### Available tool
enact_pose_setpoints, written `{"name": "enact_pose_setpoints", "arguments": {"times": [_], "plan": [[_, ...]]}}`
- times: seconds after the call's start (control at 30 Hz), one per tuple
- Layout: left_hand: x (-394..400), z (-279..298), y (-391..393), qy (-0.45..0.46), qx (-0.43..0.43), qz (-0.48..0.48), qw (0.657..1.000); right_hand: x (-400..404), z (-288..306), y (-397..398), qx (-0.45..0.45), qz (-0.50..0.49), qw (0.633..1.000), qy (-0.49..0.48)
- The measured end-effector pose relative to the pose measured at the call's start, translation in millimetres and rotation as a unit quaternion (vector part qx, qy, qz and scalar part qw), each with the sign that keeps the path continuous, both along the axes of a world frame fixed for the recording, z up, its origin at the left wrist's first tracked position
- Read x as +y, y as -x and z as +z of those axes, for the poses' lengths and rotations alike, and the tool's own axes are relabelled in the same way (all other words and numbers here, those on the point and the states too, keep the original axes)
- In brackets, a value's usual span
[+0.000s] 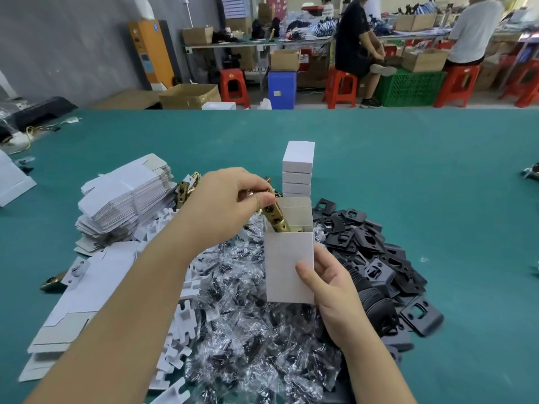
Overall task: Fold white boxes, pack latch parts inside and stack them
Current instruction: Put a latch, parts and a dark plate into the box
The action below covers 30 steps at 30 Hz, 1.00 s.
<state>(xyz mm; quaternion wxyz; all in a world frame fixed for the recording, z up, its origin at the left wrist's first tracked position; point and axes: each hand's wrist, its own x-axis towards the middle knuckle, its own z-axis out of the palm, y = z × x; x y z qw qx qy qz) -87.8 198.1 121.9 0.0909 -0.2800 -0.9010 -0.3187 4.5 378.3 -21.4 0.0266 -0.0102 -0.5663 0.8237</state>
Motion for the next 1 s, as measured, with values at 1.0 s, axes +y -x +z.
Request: {"name": "enact_pose_setpoints", "arguments": {"times": [1.0], "plan": [[-3.1, -41.7, -1.8, -0.071, 0.014, 0.075, 0.995, 0.1, -5.6, 1.2, 0.013, -0.045, 0.998, -0.045]]}}
